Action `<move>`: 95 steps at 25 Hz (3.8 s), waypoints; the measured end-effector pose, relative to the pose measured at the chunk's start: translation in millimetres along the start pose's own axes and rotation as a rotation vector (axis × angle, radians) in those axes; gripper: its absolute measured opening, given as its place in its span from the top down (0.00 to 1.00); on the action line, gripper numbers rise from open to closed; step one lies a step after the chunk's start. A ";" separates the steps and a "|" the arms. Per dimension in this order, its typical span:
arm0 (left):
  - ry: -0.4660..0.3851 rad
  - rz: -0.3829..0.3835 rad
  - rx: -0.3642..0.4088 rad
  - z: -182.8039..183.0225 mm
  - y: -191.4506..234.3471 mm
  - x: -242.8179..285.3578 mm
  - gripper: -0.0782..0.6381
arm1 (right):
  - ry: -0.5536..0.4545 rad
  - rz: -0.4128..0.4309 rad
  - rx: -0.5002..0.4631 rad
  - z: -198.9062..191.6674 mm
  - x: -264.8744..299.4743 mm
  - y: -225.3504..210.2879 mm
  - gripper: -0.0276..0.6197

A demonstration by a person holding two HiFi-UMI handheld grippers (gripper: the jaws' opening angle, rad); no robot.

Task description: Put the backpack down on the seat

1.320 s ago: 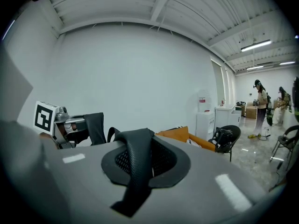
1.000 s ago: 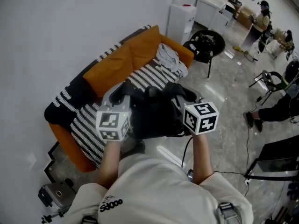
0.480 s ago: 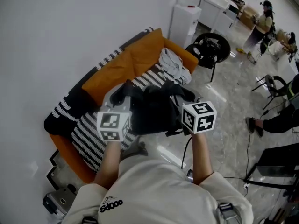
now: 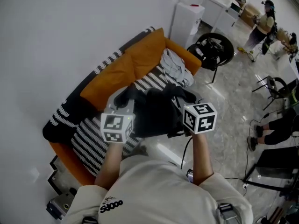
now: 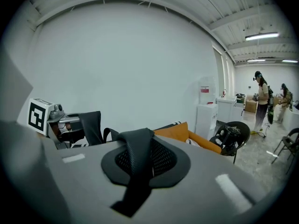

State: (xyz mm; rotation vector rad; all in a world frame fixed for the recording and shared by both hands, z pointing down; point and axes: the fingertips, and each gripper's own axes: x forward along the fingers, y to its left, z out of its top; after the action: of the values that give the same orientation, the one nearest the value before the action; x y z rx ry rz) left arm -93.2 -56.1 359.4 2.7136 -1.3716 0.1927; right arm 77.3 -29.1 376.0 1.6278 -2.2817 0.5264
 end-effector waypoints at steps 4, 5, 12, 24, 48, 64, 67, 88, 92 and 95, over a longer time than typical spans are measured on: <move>0.025 -0.036 -0.013 -12.7 12.8 25.3 0.83 | 0.022 -0.027 0.013 -1.7 27.2 -11.0 0.91; 0.030 -0.045 -0.016 -14.2 15.6 30.8 0.83 | 0.026 -0.034 0.015 -0.5 32.8 -13.4 0.91; 0.042 -0.074 -0.020 -11.1 45.4 75.0 0.83 | 0.033 -0.061 0.018 15.0 69.0 -31.9 0.91; 0.140 -0.032 -0.066 -29.9 87.5 180.6 0.83 | 0.104 0.023 0.006 35.0 171.1 -97.5 0.91; 0.355 0.092 -0.175 -112.5 165.0 363.6 0.83 | 0.320 0.139 -0.073 29.4 385.0 -210.2 0.91; 0.448 0.136 -0.244 -169.9 188.6 405.3 0.83 | 0.402 0.181 -0.023 -0.5 453.2 -239.4 0.91; 0.449 0.145 -0.262 -176.2 192.7 406.8 0.83 | 0.406 0.188 0.008 -5.4 459.0 -240.9 0.90; 0.503 0.220 -0.417 -263.5 224.4 405.7 0.82 | 0.432 0.192 0.324 -62.9 495.1 -263.0 0.87; 0.563 0.235 -0.461 -297.1 219.6 400.1 0.82 | 0.422 0.216 0.479 -75.5 504.4 -263.4 0.86; 0.606 0.222 -0.476 -322.3 208.5 403.6 0.81 | 0.417 0.236 0.626 -90.7 512.1 -265.6 0.86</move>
State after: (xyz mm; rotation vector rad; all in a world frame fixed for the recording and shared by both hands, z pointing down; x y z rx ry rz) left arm -46.6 -454.3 746.1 1.8961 -1.3072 0.5667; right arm 166.9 -497.5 713.0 1.2929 -2.1005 1.5997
